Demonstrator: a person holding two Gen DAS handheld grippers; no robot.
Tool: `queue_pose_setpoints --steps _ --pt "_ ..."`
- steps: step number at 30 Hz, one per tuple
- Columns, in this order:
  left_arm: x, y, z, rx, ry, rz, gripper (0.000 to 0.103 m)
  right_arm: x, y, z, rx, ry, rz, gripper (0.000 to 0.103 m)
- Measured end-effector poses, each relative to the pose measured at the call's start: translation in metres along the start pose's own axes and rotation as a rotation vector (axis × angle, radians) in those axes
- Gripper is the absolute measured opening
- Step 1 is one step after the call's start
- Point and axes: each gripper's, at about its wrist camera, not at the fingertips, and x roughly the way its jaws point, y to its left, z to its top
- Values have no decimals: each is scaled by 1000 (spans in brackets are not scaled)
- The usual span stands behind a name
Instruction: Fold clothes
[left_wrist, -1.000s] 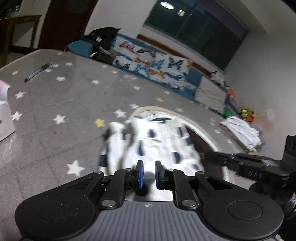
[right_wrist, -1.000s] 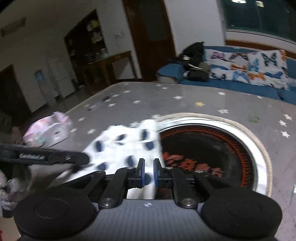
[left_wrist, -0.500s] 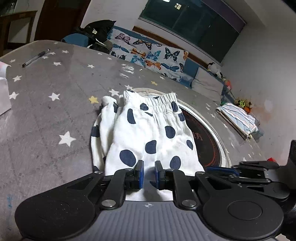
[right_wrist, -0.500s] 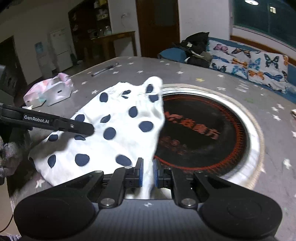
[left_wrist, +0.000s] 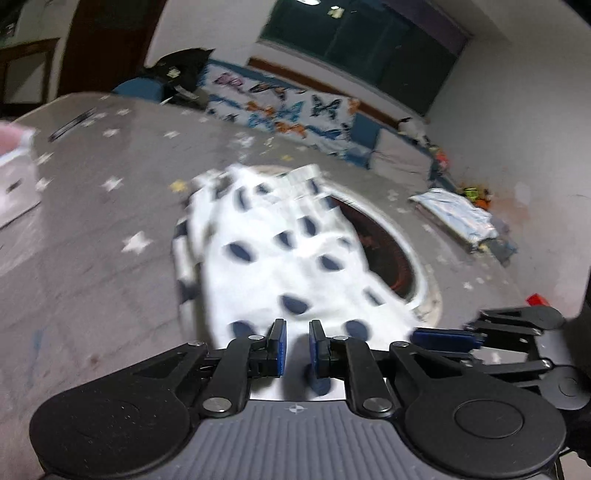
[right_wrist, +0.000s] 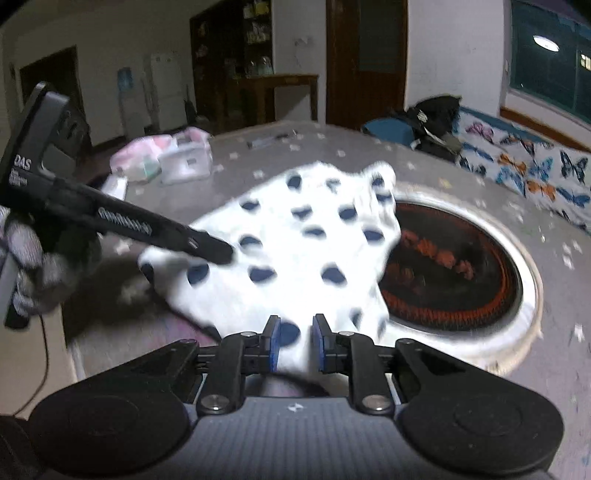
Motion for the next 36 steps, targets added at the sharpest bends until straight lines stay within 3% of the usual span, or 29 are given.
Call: queue_pose_setpoints --steps 4,12,15,20,28,36 --pt "-6 13 -6 -29 -8 -3 14 -9 -11 -12 49 2 4 18" --pt "-27 -5 -8 5 -59 -30 14 -18 -13 -9 62 -15 -3 24" --pt "-25 -12 -13 37 -49 -25 14 -12 -14 -10 68 -15 -3 25" --pt "-17 1 -21 -2 -9 5 14 -4 -15 -10 79 -14 -3 25" --pt "-25 4 -21 -30 -32 1 14 -5 -9 13 37 -79 13 32" --pt "-32 9 -22 -53 -49 19 15 20 -10 8 50 -22 22 35"
